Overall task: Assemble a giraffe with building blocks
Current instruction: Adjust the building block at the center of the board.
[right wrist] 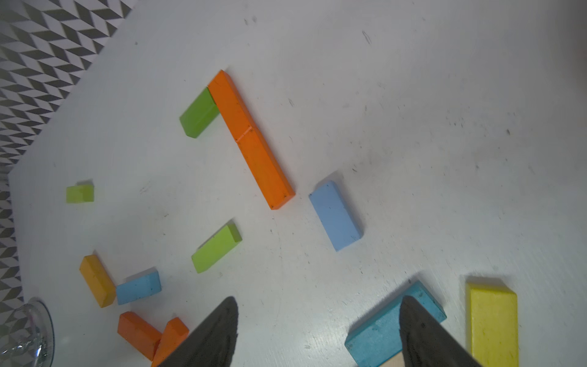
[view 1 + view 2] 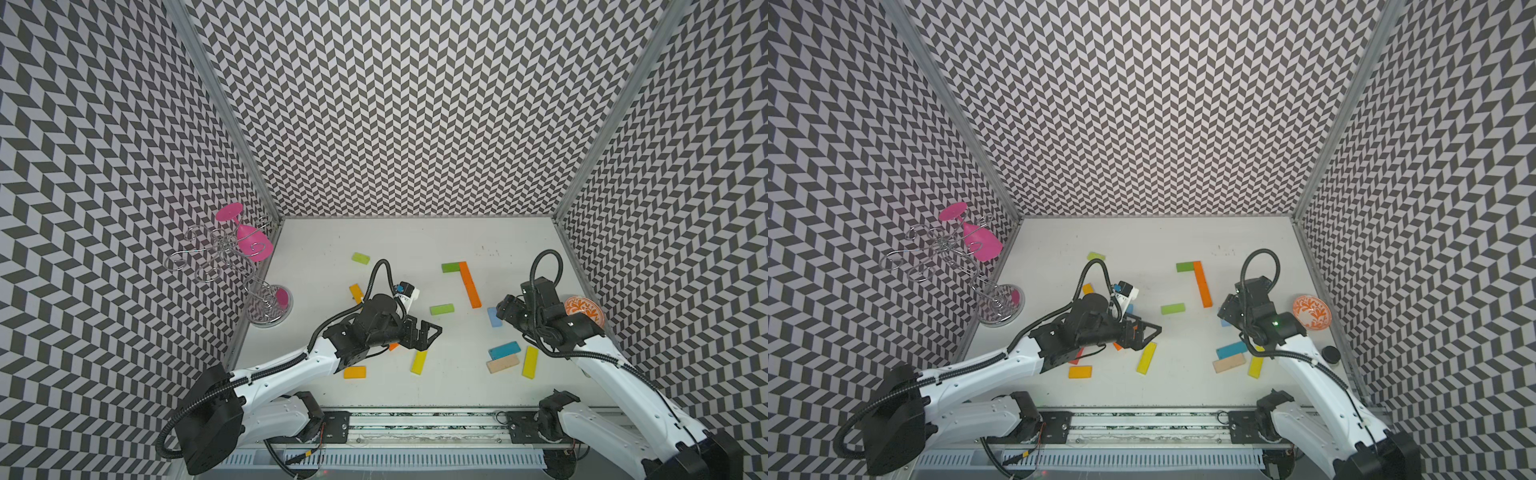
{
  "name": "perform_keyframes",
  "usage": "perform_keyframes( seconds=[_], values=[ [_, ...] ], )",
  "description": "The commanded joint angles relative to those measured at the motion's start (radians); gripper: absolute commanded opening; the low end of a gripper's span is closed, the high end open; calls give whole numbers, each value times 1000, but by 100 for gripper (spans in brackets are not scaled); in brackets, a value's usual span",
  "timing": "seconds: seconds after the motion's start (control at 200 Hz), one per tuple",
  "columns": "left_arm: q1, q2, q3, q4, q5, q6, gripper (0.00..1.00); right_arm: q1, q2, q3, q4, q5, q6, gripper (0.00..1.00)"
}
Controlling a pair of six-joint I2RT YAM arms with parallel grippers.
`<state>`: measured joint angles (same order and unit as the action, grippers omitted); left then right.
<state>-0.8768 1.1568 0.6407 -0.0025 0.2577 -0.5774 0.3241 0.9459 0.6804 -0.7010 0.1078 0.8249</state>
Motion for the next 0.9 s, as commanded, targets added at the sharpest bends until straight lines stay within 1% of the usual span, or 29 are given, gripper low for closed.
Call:
perform_keyframes(
  seconds=[0.0,0.13,0.22,0.386,0.471,0.671,0.806,0.896],
  values=[
    [-12,-12,-13,4,-14,-13,98,-3,-8,-49,61,13,71,78],
    [-12,-9,-17,4,-14,-13,98,-3,47,-90,123,4,26,78],
    [-11,-8,-14,0,-15,-13,98,-3,118,-92,167,-12,-14,79],
    [-12,-11,-7,-10,-21,-6,98,-3,303,-36,207,-61,-139,81],
    [-12,-11,-3,-15,-24,-3,98,-3,382,2,205,-49,-173,82],
    [-12,-13,10,-30,-33,7,98,-3,442,53,207,36,-185,83],
    [-11,-9,8,-28,-36,8,98,-3,493,77,215,54,-190,83],
    [-12,-6,7,-24,-35,7,98,-5,532,91,228,56,-193,81]
  ],
)
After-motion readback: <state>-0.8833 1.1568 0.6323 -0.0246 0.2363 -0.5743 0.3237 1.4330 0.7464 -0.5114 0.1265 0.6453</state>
